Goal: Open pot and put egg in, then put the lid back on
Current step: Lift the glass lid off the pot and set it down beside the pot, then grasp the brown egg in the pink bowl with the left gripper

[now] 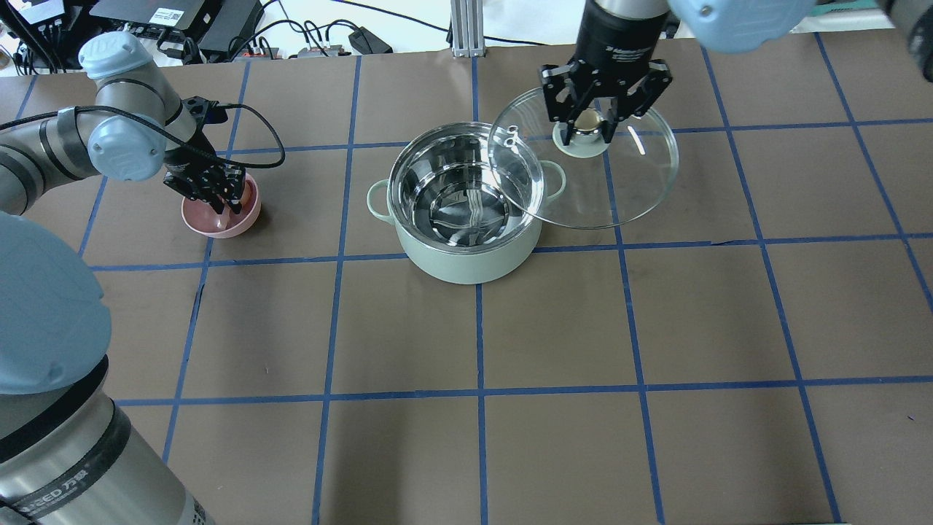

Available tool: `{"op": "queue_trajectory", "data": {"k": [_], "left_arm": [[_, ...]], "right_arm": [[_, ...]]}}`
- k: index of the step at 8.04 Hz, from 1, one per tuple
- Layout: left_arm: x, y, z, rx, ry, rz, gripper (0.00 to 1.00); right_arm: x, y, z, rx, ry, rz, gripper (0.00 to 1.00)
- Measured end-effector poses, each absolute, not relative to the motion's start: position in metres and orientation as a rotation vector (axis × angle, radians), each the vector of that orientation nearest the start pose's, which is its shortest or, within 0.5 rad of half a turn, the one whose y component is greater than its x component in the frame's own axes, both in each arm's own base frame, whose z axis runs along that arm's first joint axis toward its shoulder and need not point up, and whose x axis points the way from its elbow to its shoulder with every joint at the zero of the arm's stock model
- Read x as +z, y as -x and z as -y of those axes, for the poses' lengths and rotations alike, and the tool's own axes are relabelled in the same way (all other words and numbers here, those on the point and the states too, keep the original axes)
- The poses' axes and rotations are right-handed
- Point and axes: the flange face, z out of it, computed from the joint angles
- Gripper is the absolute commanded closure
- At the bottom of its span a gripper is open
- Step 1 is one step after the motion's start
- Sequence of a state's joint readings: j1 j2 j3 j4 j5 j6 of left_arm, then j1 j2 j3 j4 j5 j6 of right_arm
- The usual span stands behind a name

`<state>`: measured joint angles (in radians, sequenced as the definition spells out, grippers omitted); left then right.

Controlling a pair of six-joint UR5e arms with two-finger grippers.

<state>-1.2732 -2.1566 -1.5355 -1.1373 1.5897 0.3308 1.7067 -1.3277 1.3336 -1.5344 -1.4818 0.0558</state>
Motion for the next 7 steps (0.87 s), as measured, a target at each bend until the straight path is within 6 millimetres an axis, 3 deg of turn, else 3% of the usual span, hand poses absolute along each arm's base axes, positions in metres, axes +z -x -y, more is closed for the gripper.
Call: {"op": "queue_trajectory", "data": {"k": [1,2,3,4,7], "left_arm": [[0.201,-0.067,0.666,0.185,-0.053,-3.154,0.64],[0.201,-0.067,0.666,0.185,-0.053,-3.154,0.55],[0.201,-0.067,0.666,0.185,-0.053,-3.154,0.3],[0.201,-0.067,0.666,0.185,-0.055,-3.154,0.17],[0.201,-0.067,0.667,0.181,-0.062,-3.154,0.17]], "right_arm": [[0.476,-0.194,0.562,0.117,0.148,-3.06,0.57],[0.478,-0.172,0.56,0.156,0.172,-3.081,0.57],[0.476,-0.156,0.559,0.192,0.187,-3.105,0.58],[0.476,-0.146,0.557,0.211,0.207,-3.127,0.59],[0.473,-0.139,0.549,0.235,0.232,-3.146,0.6]]}}
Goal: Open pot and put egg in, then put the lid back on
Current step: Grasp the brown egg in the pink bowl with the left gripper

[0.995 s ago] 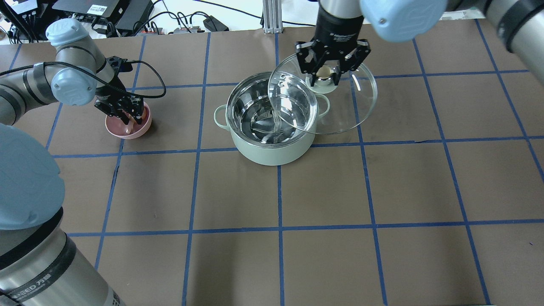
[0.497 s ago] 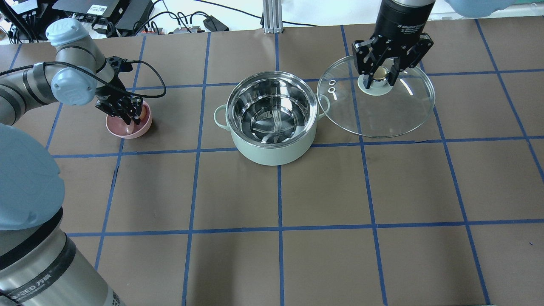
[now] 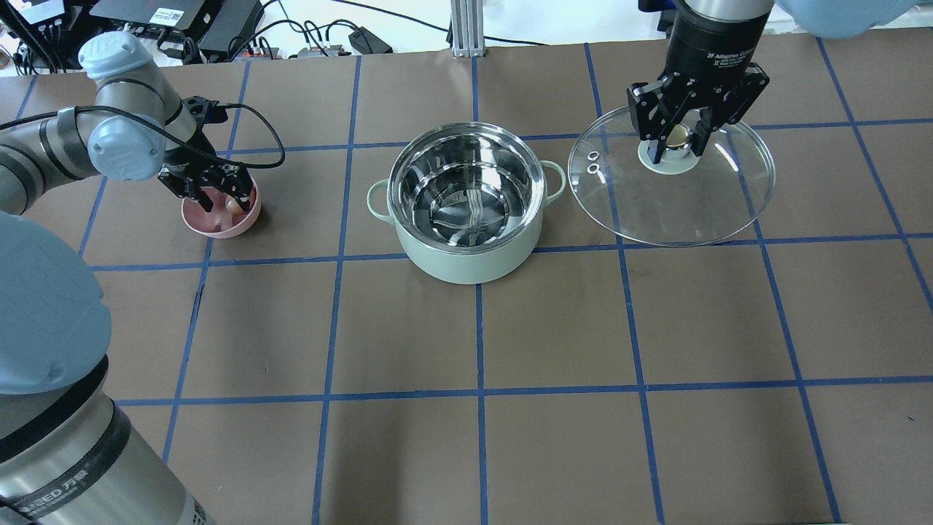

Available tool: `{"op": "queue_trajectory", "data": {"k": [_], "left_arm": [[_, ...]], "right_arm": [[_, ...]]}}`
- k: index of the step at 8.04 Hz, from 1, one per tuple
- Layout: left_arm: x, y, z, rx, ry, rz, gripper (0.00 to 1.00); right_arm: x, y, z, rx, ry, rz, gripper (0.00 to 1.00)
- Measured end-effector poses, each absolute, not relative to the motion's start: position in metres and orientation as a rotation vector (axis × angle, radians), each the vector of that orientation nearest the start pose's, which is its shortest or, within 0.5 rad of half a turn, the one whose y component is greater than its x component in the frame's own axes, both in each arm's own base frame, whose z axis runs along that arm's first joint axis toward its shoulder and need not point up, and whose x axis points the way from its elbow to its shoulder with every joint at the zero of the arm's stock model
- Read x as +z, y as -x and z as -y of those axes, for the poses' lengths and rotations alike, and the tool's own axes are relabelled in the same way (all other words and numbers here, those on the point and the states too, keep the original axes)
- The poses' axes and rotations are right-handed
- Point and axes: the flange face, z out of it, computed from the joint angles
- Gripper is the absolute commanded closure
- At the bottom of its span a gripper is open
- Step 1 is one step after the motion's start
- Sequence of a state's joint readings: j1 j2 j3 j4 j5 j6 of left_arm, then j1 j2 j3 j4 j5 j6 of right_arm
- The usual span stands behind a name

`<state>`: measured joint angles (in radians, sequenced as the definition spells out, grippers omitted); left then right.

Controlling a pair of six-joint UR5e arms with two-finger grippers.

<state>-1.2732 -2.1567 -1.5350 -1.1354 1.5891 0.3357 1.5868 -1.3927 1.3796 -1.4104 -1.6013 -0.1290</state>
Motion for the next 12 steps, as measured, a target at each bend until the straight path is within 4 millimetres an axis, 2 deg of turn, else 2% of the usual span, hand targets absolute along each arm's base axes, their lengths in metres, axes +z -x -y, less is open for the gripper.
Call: {"op": "queue_trajectory", "data": {"k": [7,9,11,12], "left_arm": [[0.196,-0.068,0.672,0.134,-0.106,-3.155,0.18],[0.193,-0.068,0.672,0.137,-0.107,-3.158,0.22],[0.191,-0.067,0.672,0.14,-0.108,-3.16,0.56],[0.19,-0.067,0.672,0.142,-0.11,-3.161,0.65]], "right_arm": [[0.467,-0.138,0.547,0.252,0.234,-3.148,0.62],[0.467,-0.138,0.547,0.253,0.234,-3.147,0.63],[0.469,-0.138,0.546,0.247,0.234,-3.147,0.64],[0.47,-0.138,0.545,0.245,0.234,-3.147,0.66]]}}
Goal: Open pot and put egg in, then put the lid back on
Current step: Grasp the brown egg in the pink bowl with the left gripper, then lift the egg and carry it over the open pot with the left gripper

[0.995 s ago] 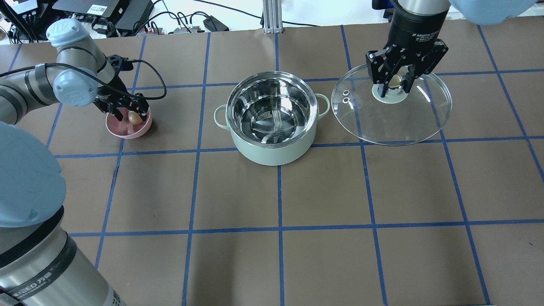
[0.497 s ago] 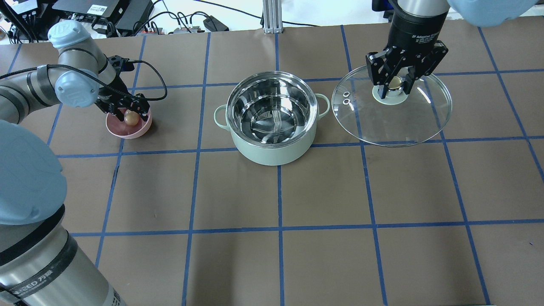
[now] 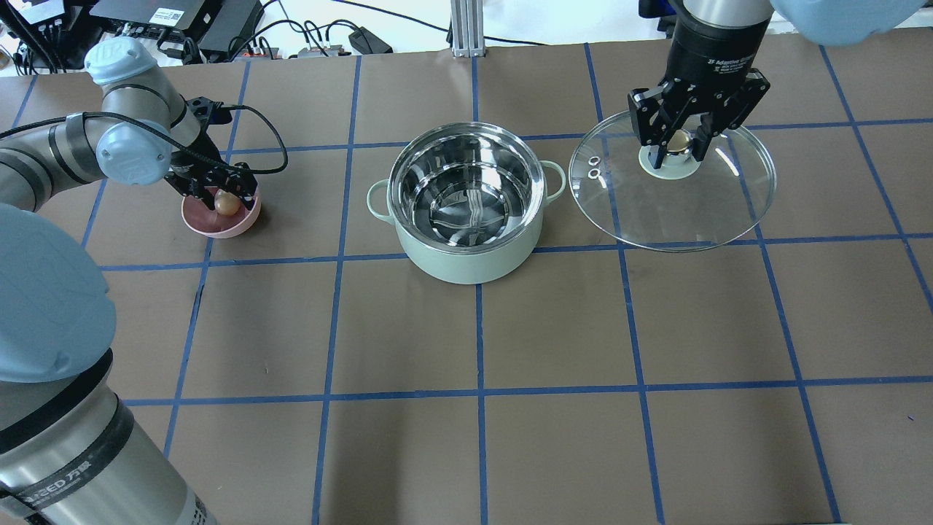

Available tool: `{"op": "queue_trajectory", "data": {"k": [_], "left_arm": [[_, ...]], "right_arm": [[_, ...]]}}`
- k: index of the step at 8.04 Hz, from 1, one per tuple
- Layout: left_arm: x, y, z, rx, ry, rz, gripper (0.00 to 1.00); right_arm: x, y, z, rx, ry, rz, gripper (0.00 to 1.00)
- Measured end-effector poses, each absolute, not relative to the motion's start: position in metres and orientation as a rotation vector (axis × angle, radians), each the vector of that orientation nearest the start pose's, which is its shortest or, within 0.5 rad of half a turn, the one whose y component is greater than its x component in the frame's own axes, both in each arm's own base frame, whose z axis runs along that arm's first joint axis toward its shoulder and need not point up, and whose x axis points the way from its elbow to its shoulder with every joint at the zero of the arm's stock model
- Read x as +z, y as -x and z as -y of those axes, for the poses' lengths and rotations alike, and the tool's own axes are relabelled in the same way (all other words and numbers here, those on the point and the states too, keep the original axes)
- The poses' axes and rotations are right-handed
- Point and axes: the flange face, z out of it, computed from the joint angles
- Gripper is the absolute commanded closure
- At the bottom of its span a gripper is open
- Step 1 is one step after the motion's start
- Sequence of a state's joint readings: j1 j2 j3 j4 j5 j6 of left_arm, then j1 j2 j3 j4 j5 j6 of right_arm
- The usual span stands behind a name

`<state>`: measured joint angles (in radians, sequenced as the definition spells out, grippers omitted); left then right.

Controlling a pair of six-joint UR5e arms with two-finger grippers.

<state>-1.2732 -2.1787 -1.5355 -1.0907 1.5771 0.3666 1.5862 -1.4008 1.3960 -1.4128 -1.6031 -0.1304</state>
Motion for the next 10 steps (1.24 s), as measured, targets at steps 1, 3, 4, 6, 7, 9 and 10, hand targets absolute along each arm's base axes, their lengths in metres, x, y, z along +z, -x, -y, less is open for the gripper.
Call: {"op": "queue_trajectory", "data": {"k": [1,3,4,6,7,9,10], "left_arm": [[0.19,-0.067,0.672,0.142,-0.112,-3.161,0.75],[0.19,-0.067,0.672,0.143,-0.114,-3.162,0.77],[0.191,-0.067,0.672,0.142,-0.113,-3.162,0.77],[0.195,-0.067,0.673,0.133,-0.111,-3.16,0.77],[0.203,-0.067,0.672,0.115,-0.107,-3.156,0.77],[0.241,-0.065,0.665,0.072,-0.081,-3.145,0.77],[0.262,-0.059,0.658,0.063,-0.067,-3.146,0.77]], "right_arm": [[0.469,-0.138,0.545,0.245,0.234,-3.147,0.66],[0.469,-0.139,0.544,0.249,0.232,-3.145,0.66],[0.469,-0.139,0.544,0.249,0.232,-3.146,0.66],[0.469,-0.138,0.543,0.252,0.232,-3.148,0.66],[0.469,-0.138,0.543,0.252,0.232,-3.15,0.67],[0.469,-0.136,0.543,0.257,0.237,-3.165,0.67],[0.469,-0.136,0.543,0.258,0.24,-3.169,0.67]]}}
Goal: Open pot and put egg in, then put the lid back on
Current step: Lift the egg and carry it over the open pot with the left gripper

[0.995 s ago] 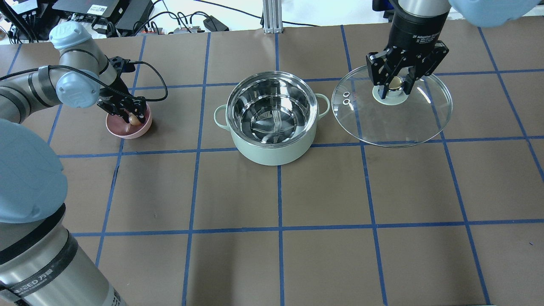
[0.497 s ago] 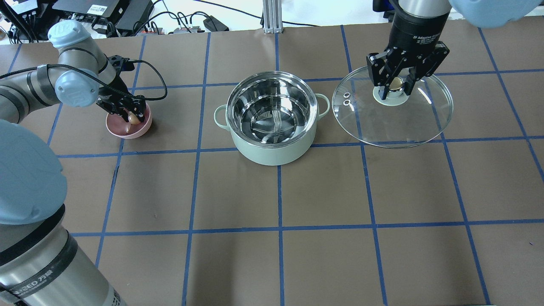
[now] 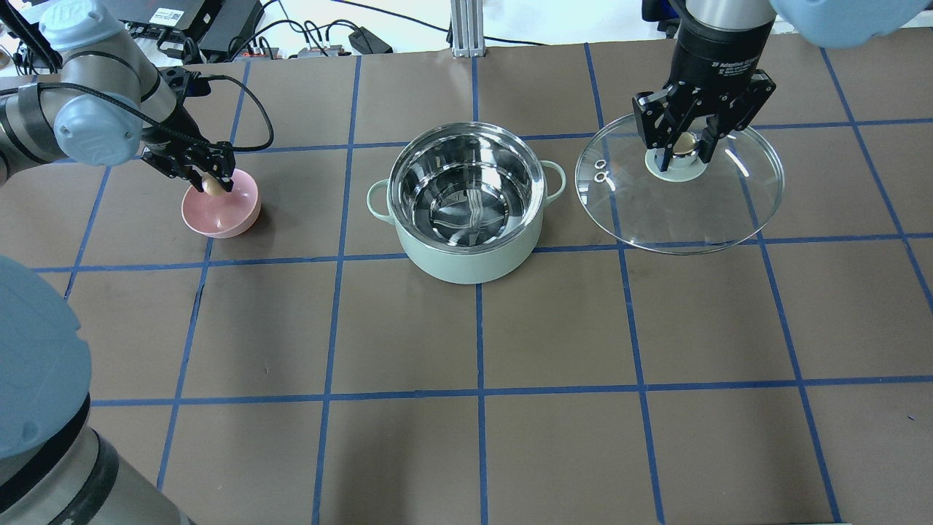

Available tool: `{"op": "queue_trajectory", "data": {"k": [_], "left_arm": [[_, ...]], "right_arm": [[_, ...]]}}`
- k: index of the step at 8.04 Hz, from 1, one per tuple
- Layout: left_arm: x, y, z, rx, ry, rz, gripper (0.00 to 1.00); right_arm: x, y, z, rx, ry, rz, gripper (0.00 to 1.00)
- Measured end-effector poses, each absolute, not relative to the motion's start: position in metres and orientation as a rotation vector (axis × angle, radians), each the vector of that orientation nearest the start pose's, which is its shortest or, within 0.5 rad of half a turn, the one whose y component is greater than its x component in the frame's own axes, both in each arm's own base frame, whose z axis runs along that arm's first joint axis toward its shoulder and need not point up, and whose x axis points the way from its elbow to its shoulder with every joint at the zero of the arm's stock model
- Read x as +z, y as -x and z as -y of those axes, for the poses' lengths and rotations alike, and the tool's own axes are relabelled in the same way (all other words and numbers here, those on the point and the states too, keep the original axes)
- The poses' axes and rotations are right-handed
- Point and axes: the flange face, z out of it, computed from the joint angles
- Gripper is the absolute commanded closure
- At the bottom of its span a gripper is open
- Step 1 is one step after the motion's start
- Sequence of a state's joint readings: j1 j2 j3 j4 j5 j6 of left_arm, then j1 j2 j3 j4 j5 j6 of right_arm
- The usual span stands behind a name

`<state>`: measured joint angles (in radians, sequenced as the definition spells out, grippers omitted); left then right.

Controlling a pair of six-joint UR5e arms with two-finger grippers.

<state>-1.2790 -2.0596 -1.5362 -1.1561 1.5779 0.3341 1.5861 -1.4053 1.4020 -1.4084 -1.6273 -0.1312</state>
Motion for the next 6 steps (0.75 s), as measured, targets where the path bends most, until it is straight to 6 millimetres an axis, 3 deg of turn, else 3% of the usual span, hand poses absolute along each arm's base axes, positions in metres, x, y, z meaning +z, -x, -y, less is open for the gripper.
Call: {"op": "queue_trajectory", "data": {"k": [2,4,6], "left_arm": [[0.304,-0.027,0.647,0.022,0.024,-3.167,0.77],[0.345,0.06,0.634,-0.06,0.091,-3.203,0.77],[0.366,0.158,0.615,-0.12,0.202,-3.243,0.77]], "right_arm": [[0.469,-0.136,0.543,0.259,0.246,-3.17,0.68],[0.467,-0.136,0.543,0.264,0.251,-3.169,0.69],[0.466,-0.136,0.542,0.266,0.251,-3.17,0.69]]}}
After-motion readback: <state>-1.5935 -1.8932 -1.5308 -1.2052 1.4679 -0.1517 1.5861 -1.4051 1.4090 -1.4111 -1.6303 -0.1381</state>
